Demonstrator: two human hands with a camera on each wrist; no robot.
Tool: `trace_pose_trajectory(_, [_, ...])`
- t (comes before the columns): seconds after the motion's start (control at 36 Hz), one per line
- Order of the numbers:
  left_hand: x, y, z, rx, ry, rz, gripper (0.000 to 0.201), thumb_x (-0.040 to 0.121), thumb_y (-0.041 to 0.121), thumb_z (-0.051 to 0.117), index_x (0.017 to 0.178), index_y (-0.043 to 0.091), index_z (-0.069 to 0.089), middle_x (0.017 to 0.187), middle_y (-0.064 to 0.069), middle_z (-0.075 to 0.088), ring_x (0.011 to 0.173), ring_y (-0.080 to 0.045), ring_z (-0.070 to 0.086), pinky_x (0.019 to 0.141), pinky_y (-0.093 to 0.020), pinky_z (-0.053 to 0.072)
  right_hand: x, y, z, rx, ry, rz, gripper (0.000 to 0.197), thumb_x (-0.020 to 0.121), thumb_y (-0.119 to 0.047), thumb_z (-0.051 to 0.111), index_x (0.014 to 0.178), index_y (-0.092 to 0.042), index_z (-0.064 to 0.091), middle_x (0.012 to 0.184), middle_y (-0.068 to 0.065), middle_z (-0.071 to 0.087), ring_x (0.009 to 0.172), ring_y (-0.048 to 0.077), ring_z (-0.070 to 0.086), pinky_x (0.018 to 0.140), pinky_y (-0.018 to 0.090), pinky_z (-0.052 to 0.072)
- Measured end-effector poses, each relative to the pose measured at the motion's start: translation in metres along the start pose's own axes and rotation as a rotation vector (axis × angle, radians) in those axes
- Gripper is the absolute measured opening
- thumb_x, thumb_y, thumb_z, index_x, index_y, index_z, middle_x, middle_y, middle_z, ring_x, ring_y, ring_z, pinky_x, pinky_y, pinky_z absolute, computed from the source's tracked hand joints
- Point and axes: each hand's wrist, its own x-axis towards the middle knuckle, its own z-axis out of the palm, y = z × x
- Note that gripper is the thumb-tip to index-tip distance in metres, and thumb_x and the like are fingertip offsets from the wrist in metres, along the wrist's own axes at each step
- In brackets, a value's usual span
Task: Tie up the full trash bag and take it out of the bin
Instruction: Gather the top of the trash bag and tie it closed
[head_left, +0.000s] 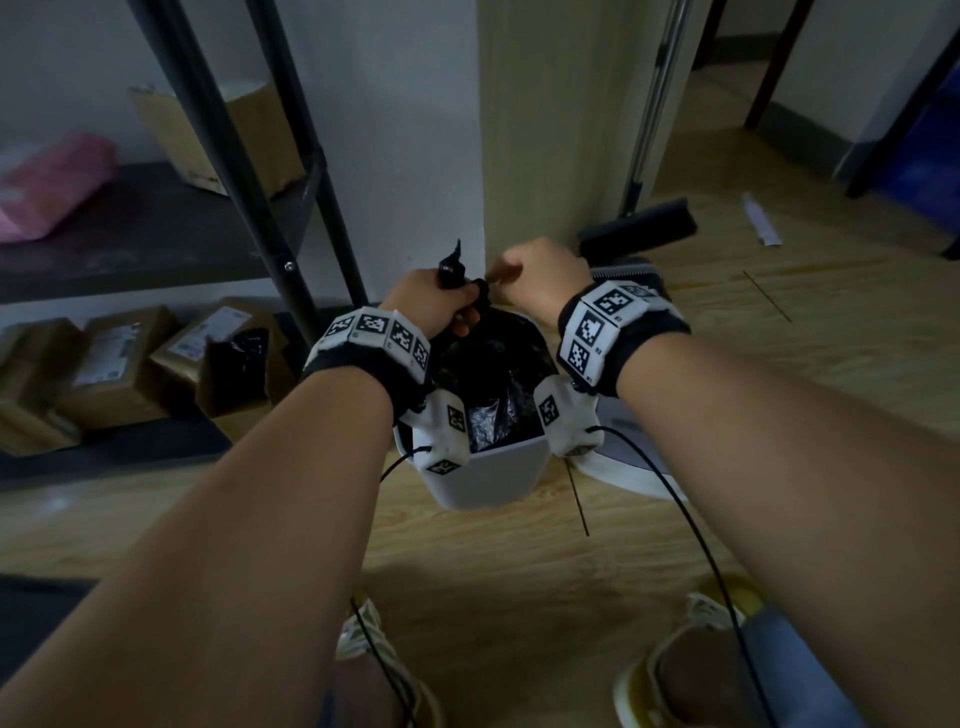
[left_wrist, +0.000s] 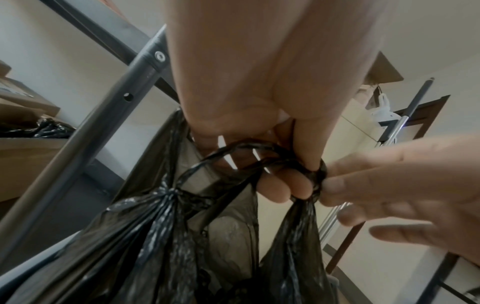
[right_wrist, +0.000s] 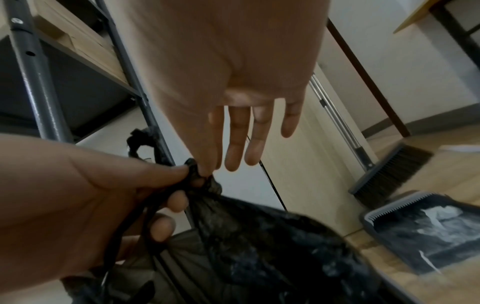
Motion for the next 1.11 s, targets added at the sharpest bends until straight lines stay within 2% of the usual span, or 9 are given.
trace_pose_trajectory(0.14, [-0.001, 0.001, 0.002, 0.008, -0.038, -0.004, 0.016, 0.095, 0.025, 0.054, 0.093, 0.014, 0.065, 0.07, 0.004, 0.068, 0.039, 0.005, 0.057, 0.037, -0.007, 0.038, -0.001, -0.001, 0.004, 0.017, 0.022, 0.02, 0.016, 0.085, -0.024, 0.061, 0.095, -0.027, 0.073, 0.106, -0.005, 0.07, 0.104, 0.021, 0.063, 0.104, 0.043, 0.041])
trace_pose_trajectory(0.36, [-0.005, -0.005, 0.001, -0.147, -0.051, -0.079, 0.027, 0.099, 0.021, 0.046, 0.102, 0.004, 0.067, 0.065, 0.001, 0.072, 0.047, -0.009, 0.062, 0.052, -0.02, 0.051, -0.004, 0.007, 0.009, 0.097, 0.118, 0.052, 0.009, 0.083, -0.025, 0.058, 0.074, -0.026, 0.059, 0.08, -0.01, 0.06, 0.09, 0.021, 0.063, 0.09, 0.038, 0.049])
trace_pose_trajectory(0.53, [-0.006, -0.002, -0.003, -0.115, -0.096, -0.094, 0.03, 0.099, 0.019, 0.044, 0.108, 0.005, 0.07, 0.108, -0.017, 0.071, 0.092, -0.03, 0.067, 0.092, -0.041, 0.052, -0.007, 0.017, 0.015, 0.282, 0.128, 0.058, 0.01, 0.076, -0.022, 0.063, 0.069, -0.015, 0.064, 0.073, -0.001, 0.066, 0.075, 0.018, 0.063, 0.074, 0.03, 0.052])
trace_pose_trajectory(0.58, [-0.007, -0.002, -0.003, -0.072, -0.061, -0.102, 0.031, 0.099, 0.02, 0.045, 0.114, 0.008, 0.068, 0.115, -0.013, 0.069, 0.1, -0.025, 0.065, 0.097, -0.038, 0.05, -0.01, 0.021, 0.016, 0.297, 0.047, 0.033, 0.011, 0.077, -0.016, 0.066, 0.067, -0.014, 0.064, 0.068, -0.001, 0.061, 0.066, 0.014, 0.057, 0.064, 0.025, 0.046])
trace_pose_trajectory(0.64, [-0.006, -0.005, -0.004, -0.093, -0.036, -0.111, 0.028, 0.097, 0.018, 0.046, 0.101, 0.018, 0.074, 0.113, -0.012, 0.069, 0.106, -0.028, 0.064, 0.103, -0.04, 0.047, -0.015, 0.023, 0.018, 0.269, -0.037, 0.005, 0.022, 0.078, -0.012, 0.068, 0.059, -0.02, 0.061, 0.064, -0.006, 0.058, 0.066, 0.012, 0.055, 0.061, 0.023, 0.044])
trace_pose_trajectory(0.72, [-0.002, -0.008, -0.003, -0.205, -0.013, -0.155, 0.031, 0.094, 0.017, 0.051, 0.075, 0.026, 0.074, 0.084, -0.012, 0.073, 0.09, -0.03, 0.068, 0.1, -0.046, 0.05, -0.018, 0.027, 0.024, 0.186, -0.108, -0.015, 0.011, 0.078, -0.011, 0.07, 0.07, -0.018, 0.073, 0.077, -0.003, 0.069, 0.082, 0.019, 0.066, 0.074, 0.032, 0.053])
trace_pose_trajectory(0.83, [-0.004, -0.004, 0.001, -0.161, 0.003, -0.147, 0.004, 0.081, 0.022, 0.071, 0.08, 0.022, 0.074, 0.074, -0.003, 0.071, 0.076, -0.018, 0.067, 0.092, -0.035, 0.055, -0.019, 0.029, 0.029, 0.13, -0.127, -0.013, 0.012, 0.078, -0.014, 0.075, 0.089, -0.013, 0.079, 0.092, 0.006, 0.074, 0.089, 0.023, 0.068, 0.077, 0.029, 0.051])
trace_pose_trajectory(0.97, [-0.003, -0.005, 0.0, 0.041, 0.031, -0.035, 0.014, 0.078, 0.002, 0.072, 0.086, 0.014, 0.07, 0.072, 0.006, 0.064, 0.066, -0.001, 0.057, 0.054, -0.004, 0.043, -0.014, 0.031, 0.031, 0.044, -0.107, -0.025, 0.02, 0.087, -0.011, 0.062, 0.101, -0.012, 0.076, 0.105, 0.01, 0.073, 0.098, 0.026, 0.067, 0.088, 0.031, 0.052])
trace_pose_trajectory(1.11, [-0.005, -0.005, -0.001, 0.147, 0.042, 0.036, 0.017, 0.073, -0.006, 0.07, 0.085, 0.005, 0.071, 0.082, -0.009, 0.067, 0.076, -0.016, 0.061, 0.065, -0.018, 0.05, 0.002, 0.032, 0.037, 0.178, 0.008, 0.035, 0.034, 0.09, 0.0, 0.046, 0.115, -0.014, 0.065, 0.12, 0.008, 0.066, 0.112, 0.024, 0.061, 0.097, 0.034, 0.049])
